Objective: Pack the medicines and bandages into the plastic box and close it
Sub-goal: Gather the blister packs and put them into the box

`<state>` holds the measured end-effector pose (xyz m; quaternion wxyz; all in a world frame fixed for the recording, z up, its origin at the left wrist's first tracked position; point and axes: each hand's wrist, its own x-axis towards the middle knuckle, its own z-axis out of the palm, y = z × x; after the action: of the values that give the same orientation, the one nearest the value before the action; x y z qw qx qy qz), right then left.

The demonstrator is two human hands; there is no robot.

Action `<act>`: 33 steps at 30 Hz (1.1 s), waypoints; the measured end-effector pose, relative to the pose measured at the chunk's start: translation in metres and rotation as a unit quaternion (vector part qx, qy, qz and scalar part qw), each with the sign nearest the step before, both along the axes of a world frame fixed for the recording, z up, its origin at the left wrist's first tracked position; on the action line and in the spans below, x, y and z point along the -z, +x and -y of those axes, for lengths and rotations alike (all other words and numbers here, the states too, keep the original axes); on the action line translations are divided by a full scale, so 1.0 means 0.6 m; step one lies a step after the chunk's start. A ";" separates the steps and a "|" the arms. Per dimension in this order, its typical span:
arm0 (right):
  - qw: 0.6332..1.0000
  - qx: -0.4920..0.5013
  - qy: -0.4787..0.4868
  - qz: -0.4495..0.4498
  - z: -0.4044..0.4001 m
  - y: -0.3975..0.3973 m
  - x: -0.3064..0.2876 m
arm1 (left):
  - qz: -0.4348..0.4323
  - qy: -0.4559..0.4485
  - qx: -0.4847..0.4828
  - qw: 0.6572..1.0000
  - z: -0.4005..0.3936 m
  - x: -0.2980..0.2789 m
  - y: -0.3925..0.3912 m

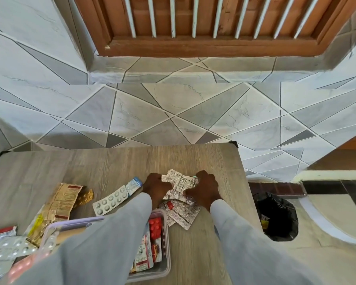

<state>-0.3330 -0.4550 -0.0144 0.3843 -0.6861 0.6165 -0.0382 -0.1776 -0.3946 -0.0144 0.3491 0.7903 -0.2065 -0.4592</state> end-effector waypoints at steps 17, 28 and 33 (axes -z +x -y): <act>0.978 -0.127 0.019 0.167 -0.216 0.048 -0.097 | -0.047 -0.072 0.181 0.980 -0.260 -0.118 0.118; 0.914 -0.301 -0.188 -0.195 -0.322 0.076 -0.116 | 0.213 -0.023 0.365 0.906 -0.334 -0.088 0.103; 0.876 -0.355 -0.221 -0.238 -0.336 0.081 -0.106 | 0.320 -0.007 0.428 0.845 -0.332 -0.084 0.082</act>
<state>-0.2846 -0.2534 0.0490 0.0518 -0.9143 0.3800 0.1303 -0.1281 -0.1954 0.0357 0.0383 0.7242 -0.6278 -0.2828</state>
